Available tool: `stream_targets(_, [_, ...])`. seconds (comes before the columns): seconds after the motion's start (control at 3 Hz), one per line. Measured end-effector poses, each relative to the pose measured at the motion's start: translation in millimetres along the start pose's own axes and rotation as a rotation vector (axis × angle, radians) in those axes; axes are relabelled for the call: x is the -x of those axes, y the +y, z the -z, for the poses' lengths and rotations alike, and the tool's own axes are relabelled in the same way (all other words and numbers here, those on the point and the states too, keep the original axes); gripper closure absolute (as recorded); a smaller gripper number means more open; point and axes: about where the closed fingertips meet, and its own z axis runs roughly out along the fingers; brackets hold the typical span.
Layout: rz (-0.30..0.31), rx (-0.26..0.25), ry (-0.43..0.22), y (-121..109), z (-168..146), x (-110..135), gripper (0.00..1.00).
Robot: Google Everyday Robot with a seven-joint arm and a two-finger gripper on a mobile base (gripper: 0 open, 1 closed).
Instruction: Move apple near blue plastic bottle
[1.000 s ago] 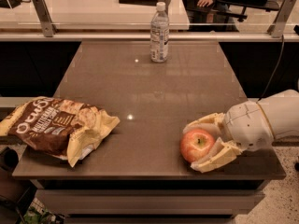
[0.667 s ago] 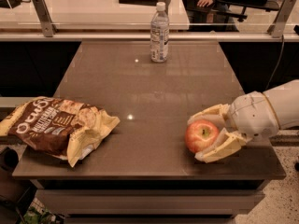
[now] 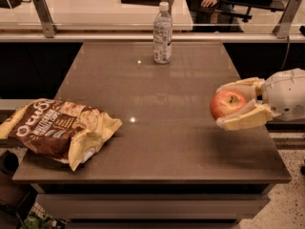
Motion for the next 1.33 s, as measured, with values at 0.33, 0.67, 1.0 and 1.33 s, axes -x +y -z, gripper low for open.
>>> stream_targets(0.33, [-0.043,-0.154,-0.004,-35.1,19.4,17.1,1.0])
stream_targets(0.67, [-0.071,-0.277,0.027,-71.5,25.3,31.1,1.0])
stream_targets(1.0, [-0.106,-0.385,0.045,-118.8,19.1,40.3,1.0])
stream_targets(1.33, [-0.106,-0.384,0.045,-118.8,19.1,40.4,1.0])
